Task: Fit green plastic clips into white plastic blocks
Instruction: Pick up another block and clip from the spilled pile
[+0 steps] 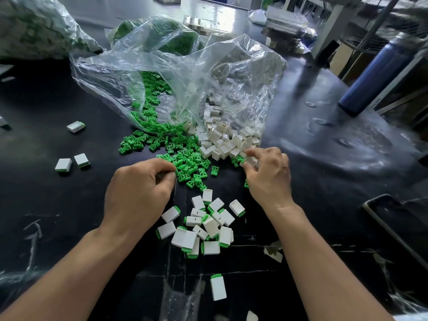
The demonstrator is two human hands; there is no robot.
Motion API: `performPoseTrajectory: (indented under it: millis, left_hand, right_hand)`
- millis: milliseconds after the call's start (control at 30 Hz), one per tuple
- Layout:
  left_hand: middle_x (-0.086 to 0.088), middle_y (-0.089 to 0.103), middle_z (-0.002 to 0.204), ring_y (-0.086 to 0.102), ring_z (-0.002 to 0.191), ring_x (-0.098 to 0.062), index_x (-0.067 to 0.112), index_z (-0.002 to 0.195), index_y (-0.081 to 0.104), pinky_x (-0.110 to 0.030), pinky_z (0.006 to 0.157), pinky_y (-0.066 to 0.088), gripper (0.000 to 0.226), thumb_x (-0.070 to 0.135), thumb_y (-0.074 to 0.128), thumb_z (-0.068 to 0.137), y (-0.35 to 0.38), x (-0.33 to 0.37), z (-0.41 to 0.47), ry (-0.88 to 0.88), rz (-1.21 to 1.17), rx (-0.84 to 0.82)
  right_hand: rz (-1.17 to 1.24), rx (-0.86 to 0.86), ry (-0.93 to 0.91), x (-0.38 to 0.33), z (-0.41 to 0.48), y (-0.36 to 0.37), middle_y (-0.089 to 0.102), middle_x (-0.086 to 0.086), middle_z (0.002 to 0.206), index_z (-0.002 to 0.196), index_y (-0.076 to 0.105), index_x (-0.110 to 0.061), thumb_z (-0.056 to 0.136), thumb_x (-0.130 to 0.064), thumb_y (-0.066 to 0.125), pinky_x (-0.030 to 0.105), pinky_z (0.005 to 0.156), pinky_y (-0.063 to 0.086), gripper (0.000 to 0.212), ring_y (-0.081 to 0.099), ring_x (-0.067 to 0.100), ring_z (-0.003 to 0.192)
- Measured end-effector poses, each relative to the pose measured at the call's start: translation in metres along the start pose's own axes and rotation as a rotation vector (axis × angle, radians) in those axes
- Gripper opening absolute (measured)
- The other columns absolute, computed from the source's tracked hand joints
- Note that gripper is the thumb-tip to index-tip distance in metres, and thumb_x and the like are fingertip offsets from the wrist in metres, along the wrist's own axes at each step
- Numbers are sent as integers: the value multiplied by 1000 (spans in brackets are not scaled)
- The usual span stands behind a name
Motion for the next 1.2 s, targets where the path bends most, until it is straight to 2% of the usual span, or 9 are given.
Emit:
performPoseTrajectory:
  millis: [100,267,400,500,667,767,833,967,1200]
  left_hand:
    - [2,68,65,63,59,-14,16,80,74,-32,61,53,8,9,72,77,-4,5,-1,39,-61,21]
    - [15,61,65,61,58,-4,16,86,75,-8,62,44,12,8,71,78,1,2,0,10,-113,-18]
    - [23,61,72,57,66,20,16,94,74,6,62,37,19,5,70,79,11,-3,0,-47,-188,-95]
    - [13,70,65,64,58,4,26,81,71,-6,56,48,24,2,69,79,21,-12,-1,-190,-402,-176]
    - [-7,72,68,67,58,-12,13,73,69,-18,50,52,11,2,69,73,35,-13,-8,-370,-707,-292]
    - [-11,72,73,69,66,-16,9,70,73,-20,56,55,12,14,70,59,43,-6,-12,-411,-850,-401]
    - [-12,73,77,71,71,-18,12,70,75,-22,60,57,21,20,71,52,45,1,-15,-391,-889,-463]
    - [-10,73,74,70,67,-16,15,72,76,-22,61,57,29,26,73,45,46,10,-19,-356,-929,-528]
    - [-13,72,73,69,62,-18,9,69,75,-24,59,57,26,21,73,46,47,3,-17,-418,-975,-472]
  right_hand:
    - [-7,28,-12,0,1,-2,57,8,110,106,63,-16,84,-14,64,32,93,32,23,45,26,108]
    - [109,58,-15,-4,1,-10,63,4,104,104,63,-15,80,-14,68,38,93,42,25,57,23,98]
    - [243,83,-63,-14,-4,-22,63,-2,92,97,65,-15,81,-18,69,21,77,43,17,56,10,76]
    - [390,38,-137,-31,-14,-23,64,-3,91,98,69,-16,82,-13,68,13,73,45,16,55,1,69]
    - [433,-57,-280,-65,-35,-12,62,-4,89,99,68,-9,77,-3,70,27,81,50,23,61,12,82]
    - [464,-67,-347,-75,-43,-11,58,-9,83,94,66,-8,75,-3,72,14,72,48,21,55,-1,72]
    - [482,-84,-386,-80,-46,-11,57,-13,83,95,65,-10,75,-5,72,7,67,44,21,52,-9,67]
    - [459,-90,-462,-90,-55,-11,56,-13,81,93,67,-10,73,-2,71,9,66,43,22,53,3,69]
    - [483,-155,-499,-95,-59,-8,61,-7,93,105,68,-12,71,-10,75,5,72,38,35,52,2,79]
Point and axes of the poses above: each hand's wrist, its own z-axis towards the middle knuckle, its own y-axis out of the palm, x = y × z, the point moved 10 cm from there along z, towards the middle knuckle
